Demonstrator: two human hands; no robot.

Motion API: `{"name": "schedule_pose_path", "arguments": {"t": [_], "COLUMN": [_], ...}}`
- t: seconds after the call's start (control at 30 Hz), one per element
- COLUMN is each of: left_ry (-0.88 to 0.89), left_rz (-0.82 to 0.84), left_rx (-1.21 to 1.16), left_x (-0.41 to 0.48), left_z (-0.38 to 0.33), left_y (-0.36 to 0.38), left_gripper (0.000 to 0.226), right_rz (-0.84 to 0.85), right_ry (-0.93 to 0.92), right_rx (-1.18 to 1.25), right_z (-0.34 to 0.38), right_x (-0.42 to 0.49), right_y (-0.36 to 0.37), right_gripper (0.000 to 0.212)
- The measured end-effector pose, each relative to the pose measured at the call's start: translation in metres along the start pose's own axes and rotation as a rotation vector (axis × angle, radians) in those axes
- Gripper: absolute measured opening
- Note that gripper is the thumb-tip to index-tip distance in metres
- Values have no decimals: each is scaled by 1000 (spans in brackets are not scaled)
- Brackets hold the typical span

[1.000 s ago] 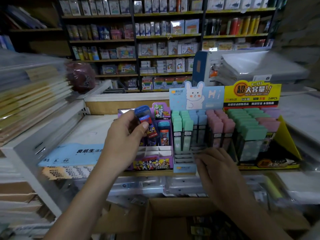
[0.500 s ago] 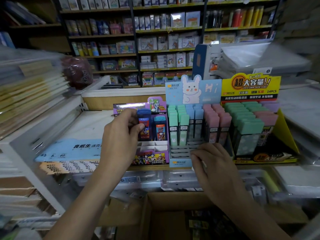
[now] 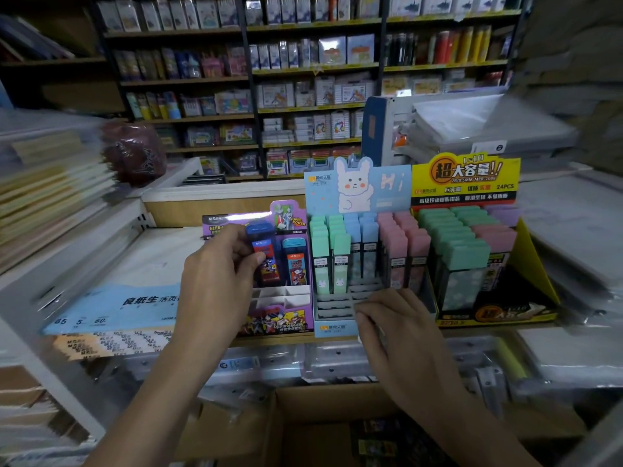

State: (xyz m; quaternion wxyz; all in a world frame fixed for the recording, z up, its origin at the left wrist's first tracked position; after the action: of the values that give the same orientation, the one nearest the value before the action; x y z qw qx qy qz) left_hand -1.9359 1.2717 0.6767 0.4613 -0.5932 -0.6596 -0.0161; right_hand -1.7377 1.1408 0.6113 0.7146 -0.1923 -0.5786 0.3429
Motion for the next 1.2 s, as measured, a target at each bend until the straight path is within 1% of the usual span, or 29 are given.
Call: {"name": "schedule_pose_path", "arguments": {"t": [0.17, 0.27, 0.33, 0.37, 0.53, 0.6, 0.7, 0.83, 1.2], "left_ry": [-6, 23, 91, 133, 224, 239, 235, 226, 168], "left_rz": [34, 41, 54, 59, 46, 43, 52, 55, 96], "left_rx": [67, 79, 128, 161, 392, 476, 528, 503, 260], "left_x": [0, -4, -7, -9, -12, -16, -18, -18, -27], "left_z": [1, -1, -5, -8, -17, -18, -18, -16, -12], "left_y": [4, 8, 11, 12, 16, 17, 18, 21, 14], "left_gripper": [17, 36, 51, 55, 50, 52, 58, 57, 59], "right_rz": [5, 12, 20, 27, 36, 37, 33, 22, 55], "right_ry": [5, 13, 16, 17, 18, 20, 15, 6, 3], "right_rx": [8, 12, 14, 14, 14, 12, 8, -2, 26], "right_z": [1, 0, 0, 0, -1, 0, 1, 2, 3], "right_x": [0, -1, -1, -1, -1, -1, -1, -2, -2], "right_y": [-1, -1, -1, 0, 1, 0, -2, -3, -4], "right_gripper": [19, 20, 20, 21, 20, 21, 20, 19, 20]}}
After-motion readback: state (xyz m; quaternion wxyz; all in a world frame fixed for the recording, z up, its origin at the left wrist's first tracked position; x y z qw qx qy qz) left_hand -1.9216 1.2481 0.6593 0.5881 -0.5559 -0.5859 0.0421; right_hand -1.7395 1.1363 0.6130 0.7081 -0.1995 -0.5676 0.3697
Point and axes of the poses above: each hand's wrist, its own x-axis towards the middle knuckle, its own y-axis out of the palm, z = x × y, the point moved 8 cm from there along x, towards the middle knuckle, and after that the axes turned 2 degrees about -y, right-handed, at the moved point
